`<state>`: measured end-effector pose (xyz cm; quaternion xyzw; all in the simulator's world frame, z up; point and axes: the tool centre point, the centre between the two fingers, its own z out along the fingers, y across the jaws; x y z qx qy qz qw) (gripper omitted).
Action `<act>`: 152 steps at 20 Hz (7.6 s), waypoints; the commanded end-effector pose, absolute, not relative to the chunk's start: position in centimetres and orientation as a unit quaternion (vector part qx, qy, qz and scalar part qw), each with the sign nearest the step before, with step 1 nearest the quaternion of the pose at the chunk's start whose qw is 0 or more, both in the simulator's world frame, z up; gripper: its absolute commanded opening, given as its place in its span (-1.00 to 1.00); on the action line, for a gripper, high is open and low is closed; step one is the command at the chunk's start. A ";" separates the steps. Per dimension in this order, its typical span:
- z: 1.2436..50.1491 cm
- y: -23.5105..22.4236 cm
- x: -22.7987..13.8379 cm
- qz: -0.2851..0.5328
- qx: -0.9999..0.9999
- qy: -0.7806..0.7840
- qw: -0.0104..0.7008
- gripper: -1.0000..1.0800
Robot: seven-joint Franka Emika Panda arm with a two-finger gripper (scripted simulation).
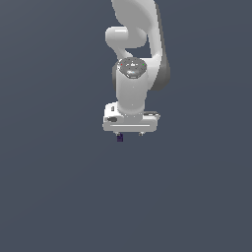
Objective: Pick up the object and move it to a goal position.
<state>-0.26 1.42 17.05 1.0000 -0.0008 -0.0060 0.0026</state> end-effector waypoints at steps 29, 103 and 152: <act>11.4 -1.5 -4.2 -0.001 0.999 -0.045 -0.005 0.92; 21.1 -11.1 -5.3 0.000 0.998 -0.057 0.000 -1.00; 48.8 -22.9 0.6 0.000 0.998 -0.057 0.000 -1.00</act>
